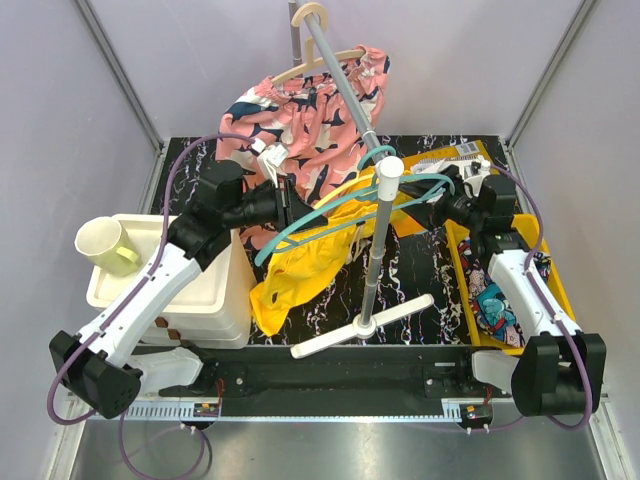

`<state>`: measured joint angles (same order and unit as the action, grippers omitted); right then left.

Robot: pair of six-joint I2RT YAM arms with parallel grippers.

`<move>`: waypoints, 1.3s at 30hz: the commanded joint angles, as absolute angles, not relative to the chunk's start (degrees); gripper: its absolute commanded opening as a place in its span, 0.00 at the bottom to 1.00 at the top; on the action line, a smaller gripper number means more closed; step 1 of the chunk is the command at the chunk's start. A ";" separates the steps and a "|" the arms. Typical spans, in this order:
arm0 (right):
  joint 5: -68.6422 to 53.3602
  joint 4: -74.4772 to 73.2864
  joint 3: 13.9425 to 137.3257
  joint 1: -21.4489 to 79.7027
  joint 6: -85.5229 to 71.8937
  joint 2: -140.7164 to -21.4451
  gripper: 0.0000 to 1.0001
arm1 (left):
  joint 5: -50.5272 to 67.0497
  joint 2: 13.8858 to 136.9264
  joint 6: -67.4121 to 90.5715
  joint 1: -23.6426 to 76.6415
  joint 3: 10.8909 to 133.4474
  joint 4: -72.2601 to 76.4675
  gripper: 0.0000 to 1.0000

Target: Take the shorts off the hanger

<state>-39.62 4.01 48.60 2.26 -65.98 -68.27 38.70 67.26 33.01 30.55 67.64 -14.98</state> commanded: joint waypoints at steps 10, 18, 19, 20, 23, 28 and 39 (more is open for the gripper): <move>-35.07 8.44 52.73 7.82 -84.02 -68.81 0.74 | 42.01 67.32 31.64 30.76 67.41 -8.35 0.00; -32.35 10.63 54.76 11.16 -85.60 -70.84 0.66 | 43.07 67.33 31.20 31.73 67.06 -8.35 0.00; -31.91 10.98 54.84 11.25 -86.04 -71.10 0.65 | 43.15 67.32 31.20 31.99 66.97 -8.35 0.00; -31.90 11.25 54.76 11.42 -86.22 -71.19 0.63 | 43.15 67.15 31.11 32.08 66.89 -8.44 0.00; -32.08 12.22 54.84 12.30 -86.84 -71.89 0.57 | 42.63 66.89 31.20 32.43 66.71 -8.35 0.00; -31.74 7.42 55.02 12.39 -79.84 -70.67 0.62 | 38.50 65.74 30.50 32.43 67.58 -11.24 0.00; -22.08 -7.28 53.96 10.55 -61.11 -66.45 0.79 | 35.86 62.67 29.71 32.34 68.55 -14.41 0.00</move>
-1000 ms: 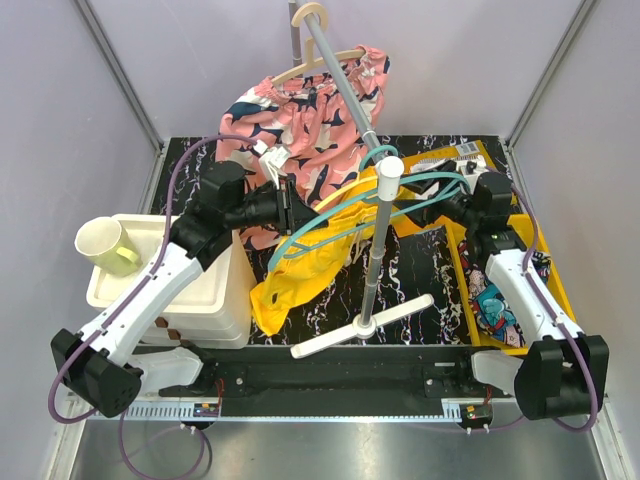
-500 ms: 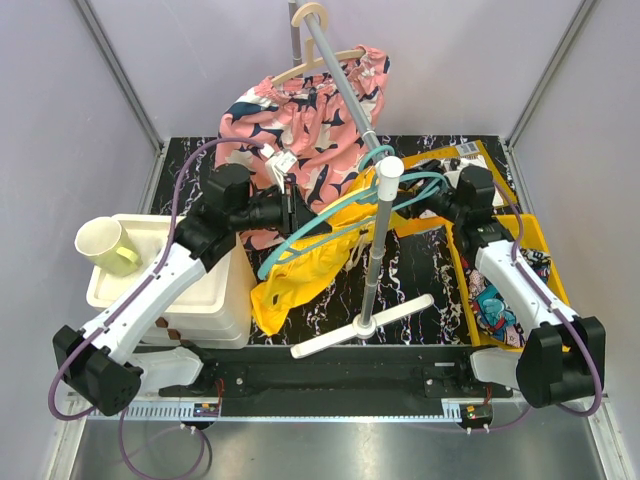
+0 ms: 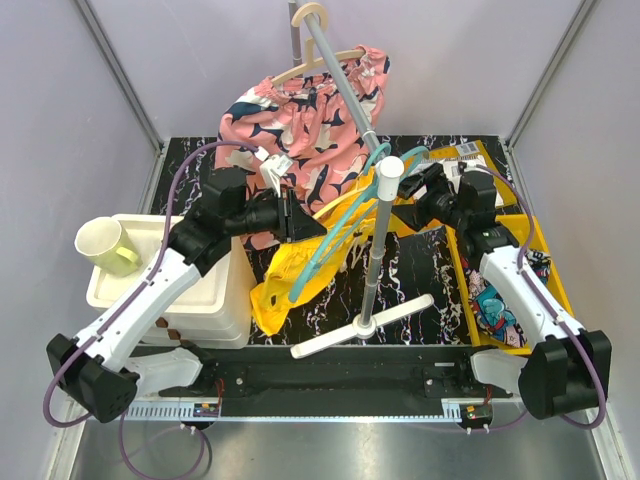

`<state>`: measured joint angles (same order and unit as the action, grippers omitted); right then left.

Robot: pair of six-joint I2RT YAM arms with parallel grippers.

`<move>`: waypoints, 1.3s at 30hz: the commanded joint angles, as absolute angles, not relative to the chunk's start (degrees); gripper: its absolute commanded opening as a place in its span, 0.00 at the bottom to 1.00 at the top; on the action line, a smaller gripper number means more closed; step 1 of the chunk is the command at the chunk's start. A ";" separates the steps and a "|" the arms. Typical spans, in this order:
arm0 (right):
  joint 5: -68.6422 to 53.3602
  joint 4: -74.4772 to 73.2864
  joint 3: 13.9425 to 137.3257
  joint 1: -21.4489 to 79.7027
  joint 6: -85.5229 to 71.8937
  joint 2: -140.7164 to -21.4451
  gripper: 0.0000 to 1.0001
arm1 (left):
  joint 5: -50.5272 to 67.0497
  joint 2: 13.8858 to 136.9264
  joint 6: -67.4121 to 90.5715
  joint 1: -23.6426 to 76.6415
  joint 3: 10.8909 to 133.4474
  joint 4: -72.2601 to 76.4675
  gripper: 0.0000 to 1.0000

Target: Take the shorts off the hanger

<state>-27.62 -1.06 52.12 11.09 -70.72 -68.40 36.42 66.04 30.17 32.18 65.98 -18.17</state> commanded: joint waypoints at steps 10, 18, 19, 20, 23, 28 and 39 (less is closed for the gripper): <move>-16.35 -13.97 57.48 9.14 -49.93 -68.38 0.76 | 38.14 61.96 30.06 32.43 69.35 -14.59 0.00; -14.14 -16.44 60.20 8.17 -41.49 -69.87 0.69 | 39.20 61.26 30.50 32.43 68.99 -15.03 0.00; -15.28 -16.09 60.38 8.17 -41.14 -70.40 0.67 | 39.55 61.26 30.76 32.34 68.91 -14.68 0.00; -16.51 -15.74 60.73 8.17 -40.70 -71.36 0.66 | 39.81 61.26 30.94 32.43 68.91 -14.50 0.00; -17.58 -13.72 60.21 8.17 -39.99 -72.77 0.57 | 41.22 61.17 31.90 32.43 68.47 -13.01 0.00; -14.50 -13.19 60.73 8.17 -38.68 -75.32 0.52 | 43.24 60.65 33.31 32.34 67.68 -11.43 0.00; -8.69 -17.14 63.28 2.47 -35.51 -80.68 0.00 | 45.70 58.10 33.31 32.26 65.57 -9.59 0.00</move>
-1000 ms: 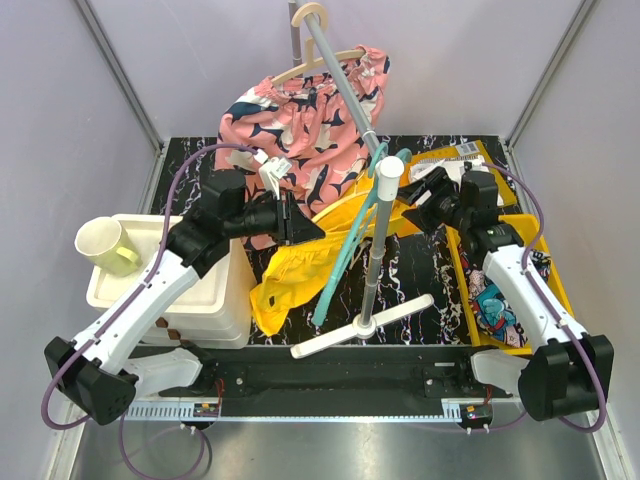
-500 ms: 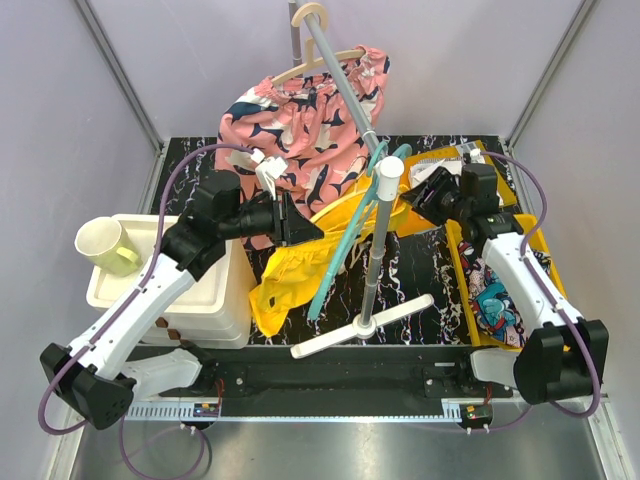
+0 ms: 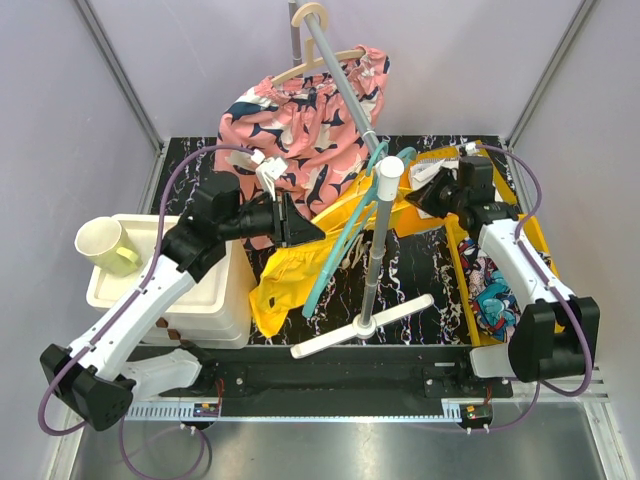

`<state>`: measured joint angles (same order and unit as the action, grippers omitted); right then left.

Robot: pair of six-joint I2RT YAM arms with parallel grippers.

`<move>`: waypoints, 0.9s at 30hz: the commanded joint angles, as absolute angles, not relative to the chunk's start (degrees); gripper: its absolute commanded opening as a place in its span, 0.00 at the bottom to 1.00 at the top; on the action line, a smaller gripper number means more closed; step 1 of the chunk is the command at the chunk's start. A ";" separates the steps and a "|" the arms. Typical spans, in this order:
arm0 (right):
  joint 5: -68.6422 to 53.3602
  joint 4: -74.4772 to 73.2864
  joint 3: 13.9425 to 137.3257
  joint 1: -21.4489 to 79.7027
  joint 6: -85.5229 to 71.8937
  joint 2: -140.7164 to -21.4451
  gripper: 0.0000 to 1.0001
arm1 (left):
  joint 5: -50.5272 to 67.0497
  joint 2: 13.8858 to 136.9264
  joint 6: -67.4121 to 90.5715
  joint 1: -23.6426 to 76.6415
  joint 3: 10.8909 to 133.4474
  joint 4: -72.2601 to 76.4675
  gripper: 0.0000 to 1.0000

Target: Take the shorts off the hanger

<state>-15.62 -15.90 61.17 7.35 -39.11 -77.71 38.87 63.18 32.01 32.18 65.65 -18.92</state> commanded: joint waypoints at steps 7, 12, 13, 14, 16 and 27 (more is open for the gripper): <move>-8.18 -18.10 62.84 -3.24 -32.44 -83.40 0.00 | 49.48 55.02 35.77 30.59 63.10 -4.30 0.00; -7.74 -18.37 62.49 -5.27 -31.38 -84.90 0.00 | 50.36 53.44 35.07 28.92 63.11 -5.09 0.00; -7.91 -18.37 62.40 -5.80 -31.38 -85.51 0.00 | 50.54 53.35 35.07 28.65 63.19 -5.27 0.00; -8.08 -18.37 62.40 -5.97 -31.20 -85.87 0.00 | 50.36 53.18 34.98 28.48 63.19 -5.45 0.00; -7.04 -18.54 62.58 -6.67 -30.50 -86.74 0.00 | 50.45 53.00 34.81 28.30 63.19 -5.80 0.00; -10.17 -17.85 62.32 -12.92 -30.58 -88.68 0.00 | 48.60 52.82 33.57 27.95 63.81 -9.23 0.00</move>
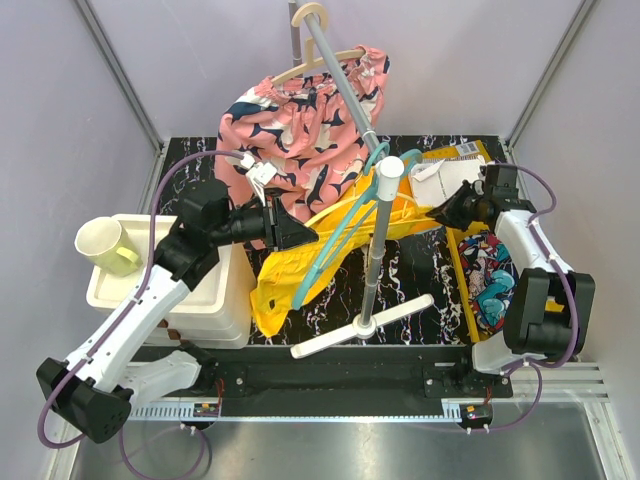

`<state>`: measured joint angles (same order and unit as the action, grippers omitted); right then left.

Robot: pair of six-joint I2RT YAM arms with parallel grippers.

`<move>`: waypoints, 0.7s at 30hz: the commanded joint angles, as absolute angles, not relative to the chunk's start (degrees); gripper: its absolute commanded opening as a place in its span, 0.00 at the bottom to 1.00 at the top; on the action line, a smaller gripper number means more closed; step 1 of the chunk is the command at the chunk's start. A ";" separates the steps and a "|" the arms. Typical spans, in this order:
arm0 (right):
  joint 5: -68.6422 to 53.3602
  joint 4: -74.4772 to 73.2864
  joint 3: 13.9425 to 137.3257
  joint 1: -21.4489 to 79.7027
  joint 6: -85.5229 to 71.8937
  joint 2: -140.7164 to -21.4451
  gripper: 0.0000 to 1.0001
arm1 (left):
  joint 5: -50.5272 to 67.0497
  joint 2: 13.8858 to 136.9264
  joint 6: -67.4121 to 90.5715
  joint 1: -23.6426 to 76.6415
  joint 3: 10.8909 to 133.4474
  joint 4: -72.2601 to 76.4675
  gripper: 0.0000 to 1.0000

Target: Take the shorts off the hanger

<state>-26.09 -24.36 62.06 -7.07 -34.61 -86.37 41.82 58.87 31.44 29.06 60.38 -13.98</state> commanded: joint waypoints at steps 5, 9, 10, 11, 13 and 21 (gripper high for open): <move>-19.24 -12.75 54.24 -11.25 -33.57 -86.31 0.00 | 49.13 53.17 37.25 27.86 62.23 -2.84 0.00; -20.82 -12.48 52.04 -11.25 -33.13 -89.29 0.00 | 49.83 53.09 39.90 27.86 62.05 -0.18 0.00; -21.70 -12.13 51.86 -11.25 -33.40 -89.64 0.00 | 49.92 53.00 40.16 27.95 62.14 1.13 0.00; -22.06 -12.13 51.86 -11.25 -33.66 -89.91 0.00 | 50.10 53.00 40.17 27.86 62.40 1.06 0.00; -23.81 -12.13 52.29 -11.25 -33.49 -90.18 0.00 | 49.83 53.17 40.17 27.95 62.67 0.97 0.00; -27.95 -13.97 45.72 -3.53 -40.06 -78.42 0.12 | 48.60 56.86 41.22 28.04 63.11 2.90 0.00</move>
